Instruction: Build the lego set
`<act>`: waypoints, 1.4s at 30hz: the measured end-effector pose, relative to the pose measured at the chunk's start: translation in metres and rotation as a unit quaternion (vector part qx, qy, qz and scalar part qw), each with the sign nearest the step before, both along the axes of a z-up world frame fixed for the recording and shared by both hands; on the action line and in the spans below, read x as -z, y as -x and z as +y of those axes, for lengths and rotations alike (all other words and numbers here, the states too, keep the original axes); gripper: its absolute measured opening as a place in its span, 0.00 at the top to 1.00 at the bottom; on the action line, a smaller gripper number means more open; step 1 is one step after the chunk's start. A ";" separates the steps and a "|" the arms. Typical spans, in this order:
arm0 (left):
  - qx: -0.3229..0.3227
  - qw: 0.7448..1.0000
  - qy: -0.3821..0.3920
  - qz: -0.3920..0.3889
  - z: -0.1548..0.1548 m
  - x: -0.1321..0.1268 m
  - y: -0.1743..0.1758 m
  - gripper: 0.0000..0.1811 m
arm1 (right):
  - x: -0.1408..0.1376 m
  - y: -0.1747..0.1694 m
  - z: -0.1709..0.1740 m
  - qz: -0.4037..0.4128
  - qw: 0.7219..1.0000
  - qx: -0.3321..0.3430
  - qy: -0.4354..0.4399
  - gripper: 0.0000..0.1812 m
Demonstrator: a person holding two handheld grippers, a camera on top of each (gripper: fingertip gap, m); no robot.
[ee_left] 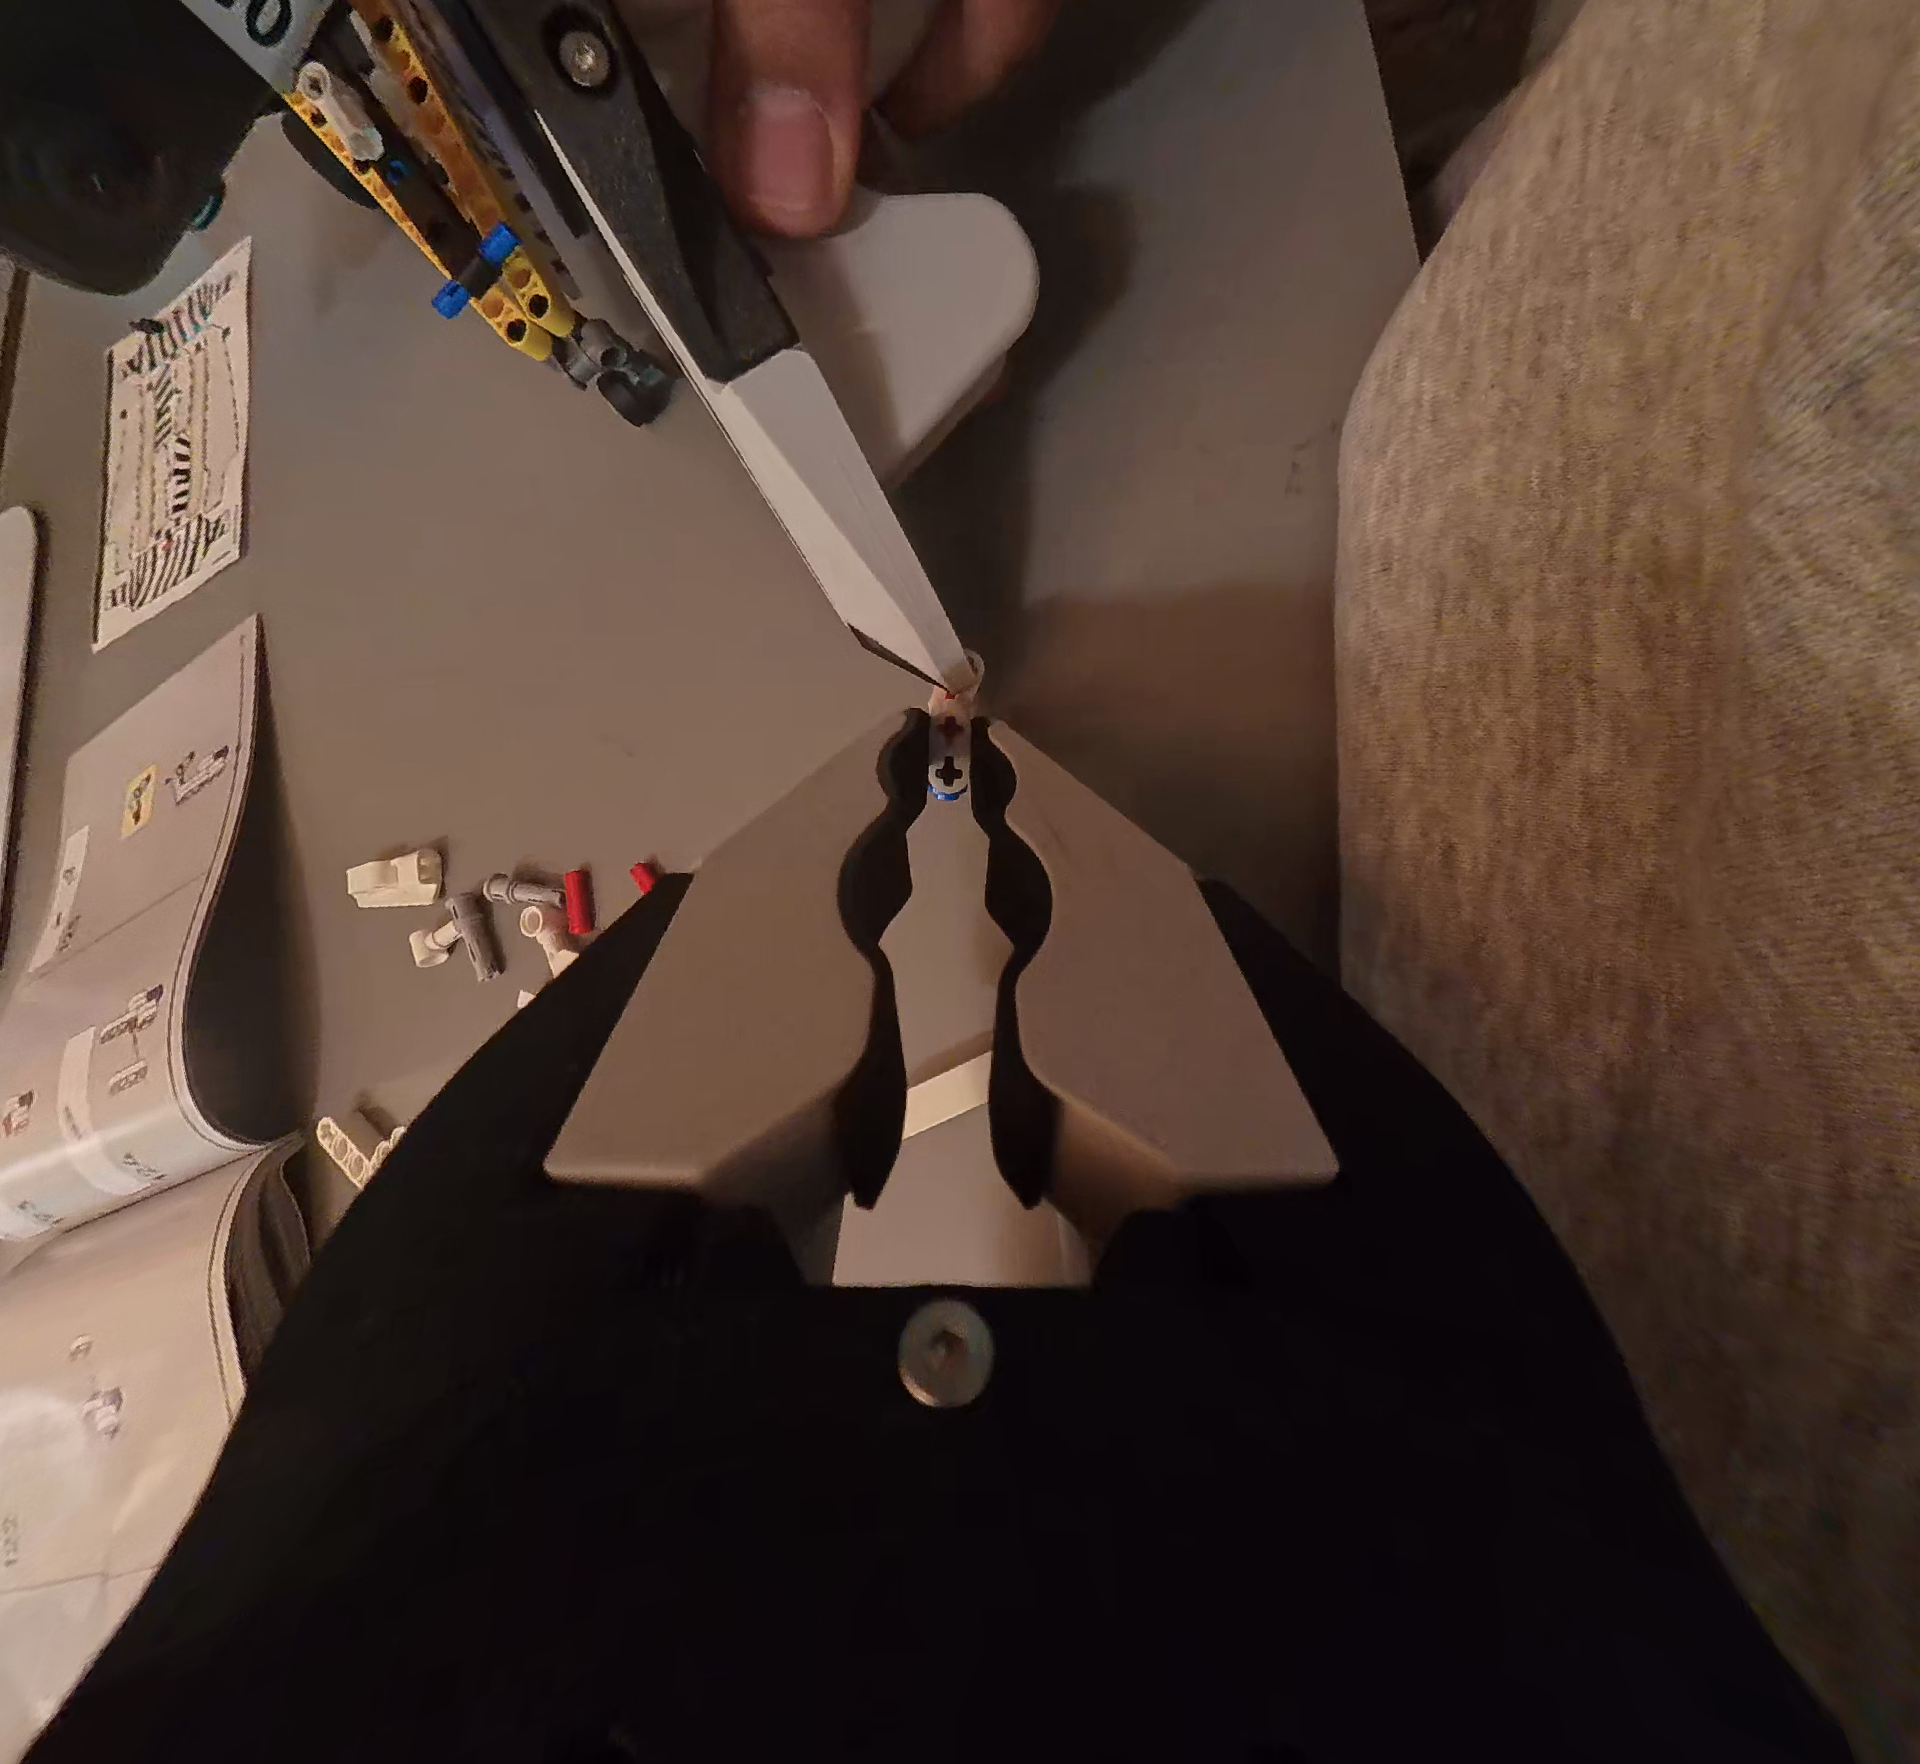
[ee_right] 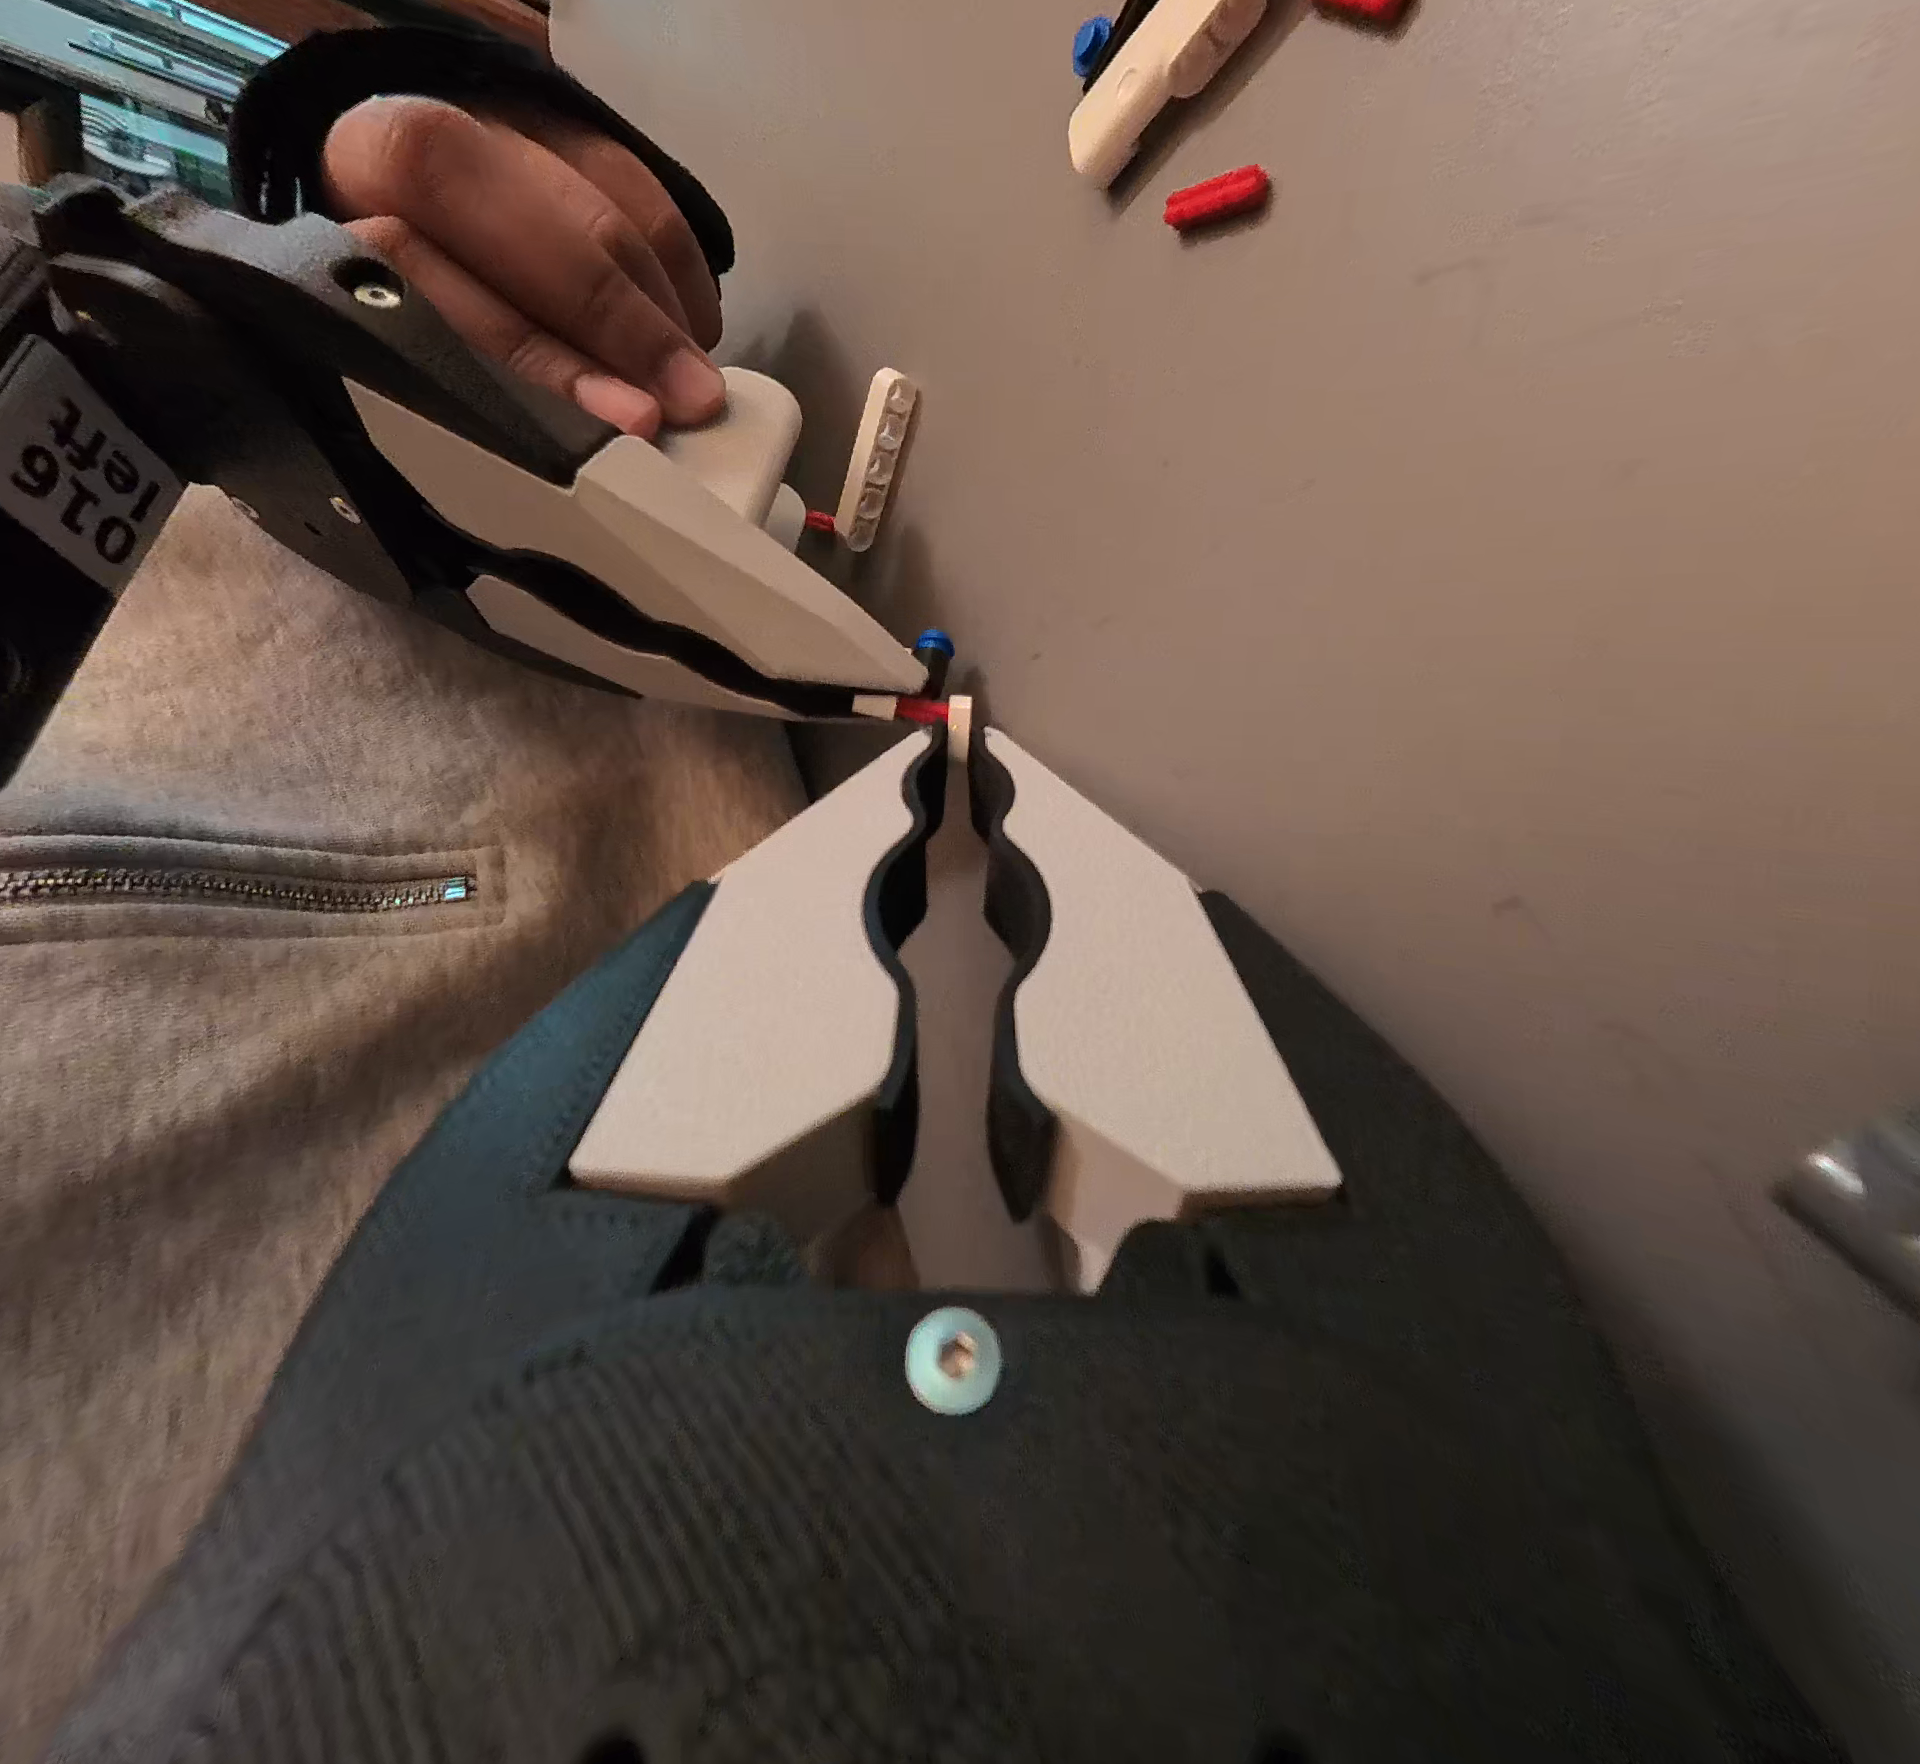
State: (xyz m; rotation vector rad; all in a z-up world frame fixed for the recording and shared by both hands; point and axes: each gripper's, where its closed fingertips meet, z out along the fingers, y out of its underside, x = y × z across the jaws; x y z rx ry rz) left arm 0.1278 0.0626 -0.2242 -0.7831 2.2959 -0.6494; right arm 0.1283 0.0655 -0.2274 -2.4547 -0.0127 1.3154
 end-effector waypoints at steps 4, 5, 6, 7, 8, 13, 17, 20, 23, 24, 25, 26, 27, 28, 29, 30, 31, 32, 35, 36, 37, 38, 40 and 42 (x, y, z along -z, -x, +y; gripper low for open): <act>0.000 1.000 -0.007 0.012 -0.001 0.002 0.001 0.97 | 0.002 0.001 -0.002 -0.017 1.000 -0.011 0.001 0.99; 0.000 1.000 -0.009 0.015 -0.002 0.003 0.002 0.97 | 0.003 0.002 -0.003 -0.019 1.000 -0.013 0.003 0.99; 0.000 1.000 -0.011 0.016 -0.002 0.003 0.002 0.97 | 0.003 0.002 -0.003 -0.021 1.000 -0.015 0.005 0.99; -0.001 1.000 -0.014 0.017 -0.002 0.004 0.002 0.97 | 0.003 0.002 -0.003 -0.021 1.000 -0.016 0.007 0.99; -0.002 1.000 -0.016 0.017 -0.003 0.004 0.002 0.97 | 0.003 0.002 -0.004 -0.021 1.000 -0.017 0.008 0.99; -0.002 0.999 -0.016 0.032 -0.005 0.004 0.004 0.97 | 0.003 0.004 -0.007 -0.020 0.999 -0.028 0.017 0.99; -0.003 0.999 -0.017 0.043 -0.006 0.004 0.004 0.97 | 0.004 0.005 -0.007 -0.029 0.999 -0.038 0.014 0.99; -0.007 0.999 -0.008 0.050 -0.005 0.004 0.004 0.97 | 0.003 0.005 -0.007 -0.030 0.999 -0.039 0.004 0.98; -0.013 0.998 0.004 0.057 -0.003 0.005 0.004 0.97 | -0.006 0.008 -0.010 -0.016 0.999 -0.039 -0.011 0.86; -0.014 0.998 0.009 0.061 -0.003 0.005 0.004 0.97 | -0.006 0.006 -0.010 -0.021 0.999 -0.036 -0.016 0.86; -0.015 0.998 0.009 0.062 -0.002 0.004 0.004 0.97 | -0.005 0.003 -0.010 -0.033 0.999 -0.033 -0.027 0.87; -0.016 0.998 0.010 0.061 -0.002 0.003 0.004 0.97 | -0.005 0.000 -0.011 -0.048 0.998 -0.030 -0.039 0.87; -0.017 0.998 0.013 0.060 -0.002 0.001 0.003 0.97 | -0.005 -0.003 -0.011 -0.061 0.996 -0.027 -0.052 0.87; -0.018 0.998 0.020 0.059 -0.003 -0.001 0.003 0.97 | -0.005 -0.005 -0.012 -0.074 0.995 -0.023 -0.064 0.86; -0.020 0.998 0.028 0.057 -0.004 -0.004 0.002 0.97 | -0.006 -0.008 -0.012 -0.086 0.993 -0.018 -0.078 0.86; -0.021 0.997 0.039 0.057 -0.004 -0.006 0.002 0.97 | -0.006 -0.010 -0.012 -0.098 0.991 -0.013 -0.093 0.86; -0.022 0.997 0.052 0.059 -0.005 -0.008 0.002 0.97 | -0.007 -0.011 -0.011 -0.108 0.988 -0.007 -0.109 0.86; -0.023 0.996 0.066 0.063 -0.006 -0.010 0.003 0.97 | -0.009 -0.012 -0.011 -0.115 0.986 0.000 -0.124 0.87; -0.031 0.992 0.089 0.080 -0.008 -0.008 0.004 0.97 | -0.011 -0.013 -0.012 -0.126 0.980 0.015 -0.152 0.89; -0.033 0.992 0.089 0.083 -0.008 -0.007 0.004 0.97 | -0.011 -0.014 -0.013 -0.128 0.979 0.019 -0.156 0.89; -0.036 0.992 0.089 0.083 -0.008 -0.006 0.004 0.97 | -0.011 -0.013 -0.013 -0.128 0.979 0.023 -0.159 0.89; -0.039 0.991 0.092 0.084 -0.008 -0.006 0.003 0.97 | -0.011 -0.012 -0.014 -0.126 0.978 0.026 -0.163 0.89; -0.050 0.990 0.107 0.084 -0.007 -0.008 0.002 0.97 | -0.011 -0.009 -0.015 -0.126 0.977 0.030 -0.170 0.89; -0.067 0.986 0.127 0.081 -0.003 -0.012 0.001 0.97 | -0.010 -0.004 -0.015 -0.131 0.974 0.032 -0.183 0.90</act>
